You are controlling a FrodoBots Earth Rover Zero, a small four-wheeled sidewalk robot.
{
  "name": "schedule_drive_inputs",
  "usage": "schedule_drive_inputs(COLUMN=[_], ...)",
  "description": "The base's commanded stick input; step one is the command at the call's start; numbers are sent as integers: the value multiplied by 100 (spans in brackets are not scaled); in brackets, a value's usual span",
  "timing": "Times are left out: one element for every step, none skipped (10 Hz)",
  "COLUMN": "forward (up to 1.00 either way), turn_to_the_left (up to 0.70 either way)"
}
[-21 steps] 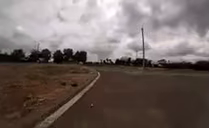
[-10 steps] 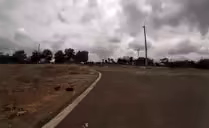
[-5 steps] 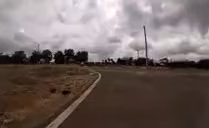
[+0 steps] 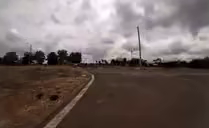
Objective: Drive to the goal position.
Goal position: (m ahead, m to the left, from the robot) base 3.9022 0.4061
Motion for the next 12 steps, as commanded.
schedule_drive_inputs(forward=[50, 50, 50, 50, 50, 50, 50, 50, 50, 50, 50, 50], turn_to_the_left=[0, 0, 0, 0, 0, 0, 0, 0, 0, 0, 0, 0])
